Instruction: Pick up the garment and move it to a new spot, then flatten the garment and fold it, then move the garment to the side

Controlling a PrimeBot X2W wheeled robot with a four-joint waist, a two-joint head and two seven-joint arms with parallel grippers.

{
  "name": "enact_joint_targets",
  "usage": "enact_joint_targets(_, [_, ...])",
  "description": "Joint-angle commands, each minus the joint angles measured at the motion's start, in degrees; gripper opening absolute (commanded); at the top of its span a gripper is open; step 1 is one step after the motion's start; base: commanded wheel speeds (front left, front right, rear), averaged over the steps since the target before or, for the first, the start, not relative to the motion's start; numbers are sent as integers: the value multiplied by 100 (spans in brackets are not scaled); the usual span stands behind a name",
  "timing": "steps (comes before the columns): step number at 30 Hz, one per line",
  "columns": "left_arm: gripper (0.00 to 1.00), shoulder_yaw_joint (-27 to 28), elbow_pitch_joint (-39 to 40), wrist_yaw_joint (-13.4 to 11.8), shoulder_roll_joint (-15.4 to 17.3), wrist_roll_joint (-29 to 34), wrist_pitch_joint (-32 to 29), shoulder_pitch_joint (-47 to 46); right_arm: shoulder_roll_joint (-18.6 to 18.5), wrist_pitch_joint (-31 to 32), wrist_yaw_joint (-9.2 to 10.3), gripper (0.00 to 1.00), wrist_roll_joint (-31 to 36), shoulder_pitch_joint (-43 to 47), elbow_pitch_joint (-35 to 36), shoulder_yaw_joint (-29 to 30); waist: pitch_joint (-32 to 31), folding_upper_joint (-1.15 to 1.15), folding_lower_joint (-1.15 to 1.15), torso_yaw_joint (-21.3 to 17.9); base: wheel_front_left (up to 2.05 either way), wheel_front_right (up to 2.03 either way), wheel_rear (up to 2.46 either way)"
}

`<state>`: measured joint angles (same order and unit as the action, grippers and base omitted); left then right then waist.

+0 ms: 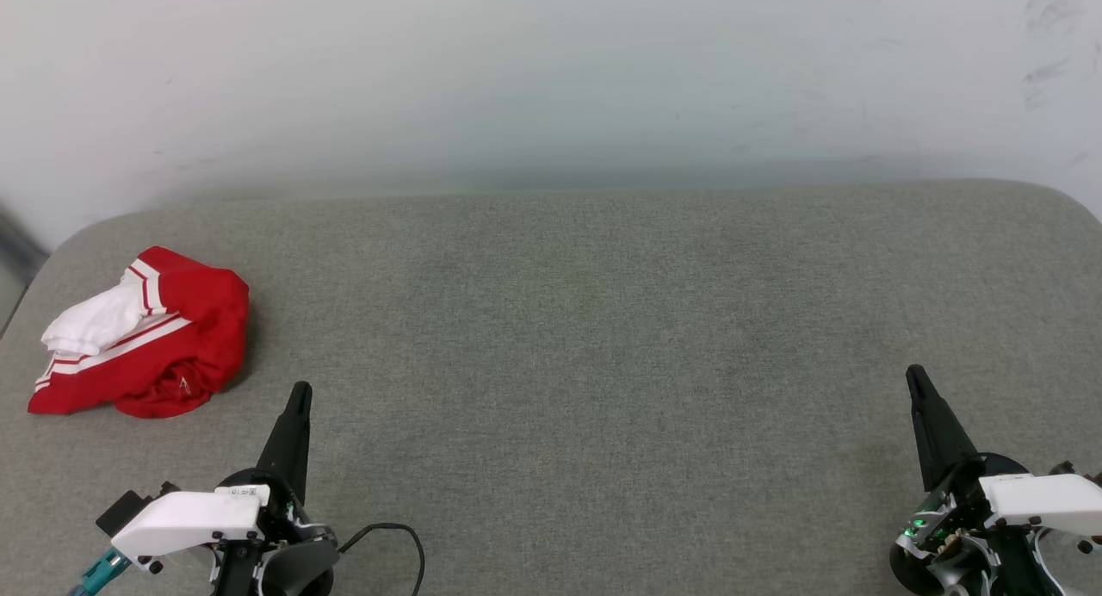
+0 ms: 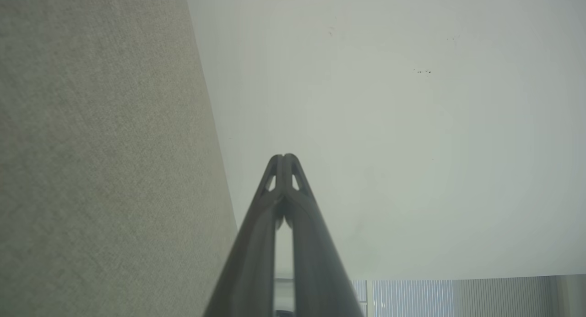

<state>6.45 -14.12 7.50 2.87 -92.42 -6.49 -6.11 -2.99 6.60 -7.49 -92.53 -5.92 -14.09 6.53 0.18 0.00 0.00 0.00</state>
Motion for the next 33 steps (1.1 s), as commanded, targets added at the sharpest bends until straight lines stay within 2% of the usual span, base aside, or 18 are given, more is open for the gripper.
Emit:
enact_joint_targets(1, [0, 16, 6, 9, 1, 0, -25, -39, 18, 2, 0, 0, 25, -73, -2, -3, 0, 0, 0, 0, 0, 0, 0])
enact_joint_targets(2, [0, 17, 6, 9, 1, 0, -25, -39, 18, 2, 0, 0, 25, -73, -2, -3, 0, 0, 0, 0, 0, 0, 0])
enact_joint_targets(3, [100, 2, 0, -1, 0, 0, 0, 0, 0, 0, 0, 100, 0, 0, 0, -1, 0, 0, 0, 0, 0, 0, 0])
enact_joint_targets(12, [100, -12, 68, -1, -7, 109, 214, 123, 2, -207, 0, 100, 126, 110, -31, -37, 5, 0, 0, 1, 0, 0, 0])
enact_joint_targets(16, [100, 123, 91, -8, -7, 452, 325, 133, 2, -319, 0, 100, 562, 129, 54, 22, 9, 0, 0, 3, 0, 0, 0])
enact_joint_targets(23, [100, 213, 401, -240, -5, 1404, 509, 128, 3, -504, 0, 100, 1482, 170, 374, 107, 21, 0, 0, 12, 0, 0, 0])
enact_joint_targets(33, [100, -125, 828, -640, -4, 2809, 747, 255, 4, -746, 0, 100, 3014, 269, 843, -116, 35, 0, 0, 29, 0, 0, 0])
